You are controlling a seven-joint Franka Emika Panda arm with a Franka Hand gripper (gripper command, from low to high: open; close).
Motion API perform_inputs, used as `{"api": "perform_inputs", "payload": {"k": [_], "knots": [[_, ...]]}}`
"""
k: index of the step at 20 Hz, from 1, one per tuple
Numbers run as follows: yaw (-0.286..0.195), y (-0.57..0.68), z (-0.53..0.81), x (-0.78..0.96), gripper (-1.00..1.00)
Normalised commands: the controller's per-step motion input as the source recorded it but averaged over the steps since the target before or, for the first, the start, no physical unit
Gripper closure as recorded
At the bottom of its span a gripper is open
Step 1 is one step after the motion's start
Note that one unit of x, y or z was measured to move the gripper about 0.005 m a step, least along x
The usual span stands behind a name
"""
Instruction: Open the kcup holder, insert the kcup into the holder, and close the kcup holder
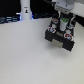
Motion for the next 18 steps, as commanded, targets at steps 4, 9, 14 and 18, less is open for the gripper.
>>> {"api": "perform_inputs", "payload": {"k": [4,9,14,18], "knots": [[-0.01,0.0,0.08,-0.1,1.0],[-0.034,-0.16,0.27,-0.25,1.0],[-0.037,-0.24,0.14,-0.18,1.0],[0.01,-0.07,-0.16,-0.04,1.0]]}}
